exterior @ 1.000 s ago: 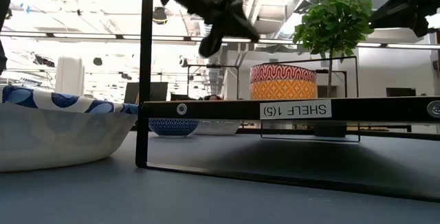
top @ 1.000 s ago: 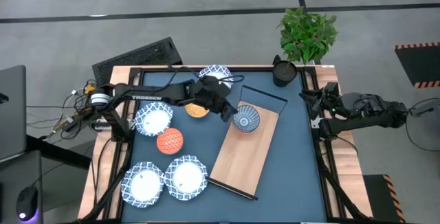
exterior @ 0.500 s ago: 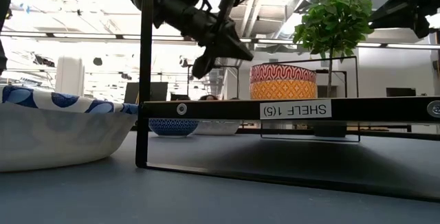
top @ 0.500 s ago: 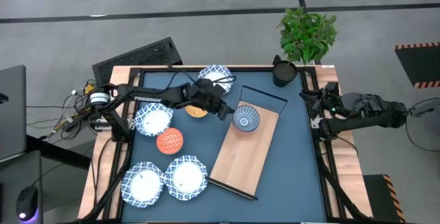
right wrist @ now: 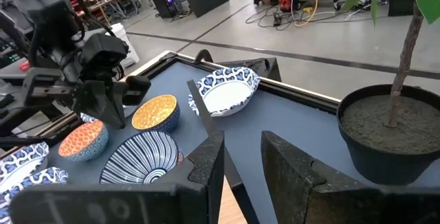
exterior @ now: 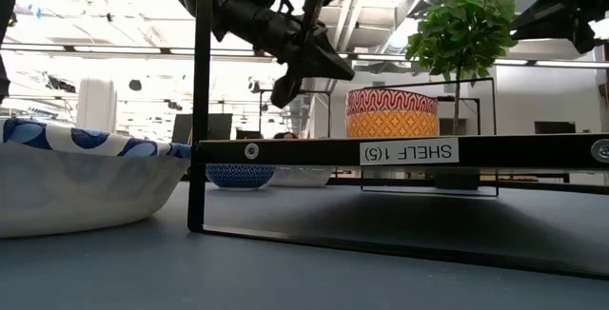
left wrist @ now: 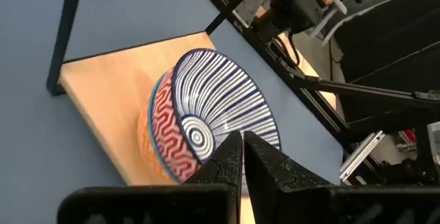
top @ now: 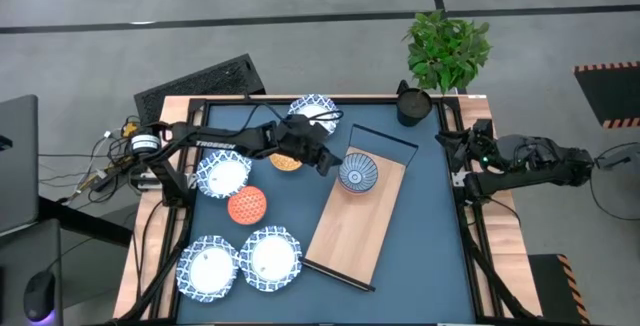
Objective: Place and stack bowls onto a shelf
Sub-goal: Stack the dark blue striped bowl into the light blue patterned bowl
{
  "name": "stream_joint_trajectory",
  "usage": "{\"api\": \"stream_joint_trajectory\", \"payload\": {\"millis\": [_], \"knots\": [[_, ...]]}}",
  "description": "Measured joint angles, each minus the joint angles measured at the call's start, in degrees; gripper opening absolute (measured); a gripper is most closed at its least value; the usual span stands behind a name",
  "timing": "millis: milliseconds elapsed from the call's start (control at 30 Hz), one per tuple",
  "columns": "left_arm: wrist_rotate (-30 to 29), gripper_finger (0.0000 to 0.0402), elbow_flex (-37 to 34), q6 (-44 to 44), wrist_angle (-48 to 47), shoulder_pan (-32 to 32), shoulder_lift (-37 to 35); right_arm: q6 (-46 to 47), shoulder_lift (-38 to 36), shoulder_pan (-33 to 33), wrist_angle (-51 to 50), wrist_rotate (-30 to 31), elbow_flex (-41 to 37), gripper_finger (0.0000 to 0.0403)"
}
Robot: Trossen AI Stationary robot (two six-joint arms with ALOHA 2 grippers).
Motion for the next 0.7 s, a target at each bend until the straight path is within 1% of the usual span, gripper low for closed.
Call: {"api": "stream_joint_trajectory", "payload": {"millis": [67, 133, 200, 500, 700], "knots": [[1.02, 0.0000, -0.13, -0.59, -0.71, 0.00, 0.46, 0.03, 0.00, -0.01, -0.01, 0.02, 0.00, 0.0123], [1.47, 0.0000, 0.03, -1.24, 1.47, -0.09, 1.66, 0.15, 0.01, -0.01, 0.00, 0.01, 0.00, 0.0123], [2.44, 0.0000, -0.12, -2.29, 0.73, -0.08, 2.12, 0.18, 0.00, -0.01, 0.00, 0.00, 0.00, 0.0123], [1.58, 0.0000, 0.03, -2.39, 1.77, 0.07, 2.97, 0.43, 0.00, 0.01, -0.02, -0.02, 0.00, 0.0123], [2.68, 0.0000, -0.04, -3.94, 0.67, 0.51, 4.03, 0.51, 0.02, -0.01, -0.02, -0.16, 0.00, 0.0123]]}}
